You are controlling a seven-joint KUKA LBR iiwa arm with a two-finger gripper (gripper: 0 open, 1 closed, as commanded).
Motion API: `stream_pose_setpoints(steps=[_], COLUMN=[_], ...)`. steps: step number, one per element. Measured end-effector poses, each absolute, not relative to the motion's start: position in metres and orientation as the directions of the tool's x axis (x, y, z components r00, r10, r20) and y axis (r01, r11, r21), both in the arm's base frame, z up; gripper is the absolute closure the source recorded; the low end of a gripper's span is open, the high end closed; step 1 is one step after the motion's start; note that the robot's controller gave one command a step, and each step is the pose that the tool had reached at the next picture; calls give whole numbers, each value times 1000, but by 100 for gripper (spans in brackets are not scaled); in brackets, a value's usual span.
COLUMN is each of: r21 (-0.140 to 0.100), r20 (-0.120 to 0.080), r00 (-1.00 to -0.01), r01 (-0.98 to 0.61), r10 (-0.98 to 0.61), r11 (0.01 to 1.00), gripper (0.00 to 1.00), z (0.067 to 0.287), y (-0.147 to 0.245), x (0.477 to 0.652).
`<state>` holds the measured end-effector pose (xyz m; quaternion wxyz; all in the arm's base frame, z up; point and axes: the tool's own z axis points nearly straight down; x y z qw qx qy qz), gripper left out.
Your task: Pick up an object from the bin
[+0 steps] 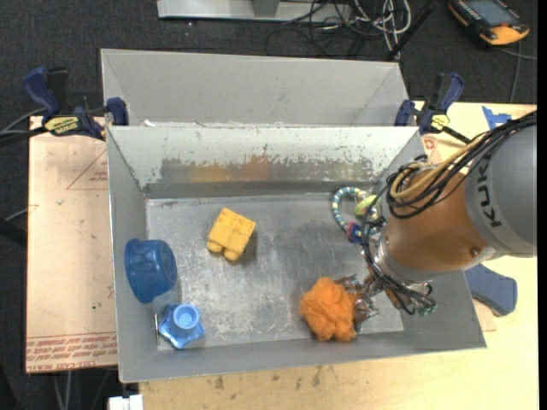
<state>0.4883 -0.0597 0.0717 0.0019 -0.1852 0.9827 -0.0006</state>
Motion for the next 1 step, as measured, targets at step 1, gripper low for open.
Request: stream_pose_setpoints(steps=[1], r21=[-4], r20=[-9], r00=[-867], r01=[-498], r10=[-498], r11=[867], gripper=[100], z=[241], y=[-26], x=[509])
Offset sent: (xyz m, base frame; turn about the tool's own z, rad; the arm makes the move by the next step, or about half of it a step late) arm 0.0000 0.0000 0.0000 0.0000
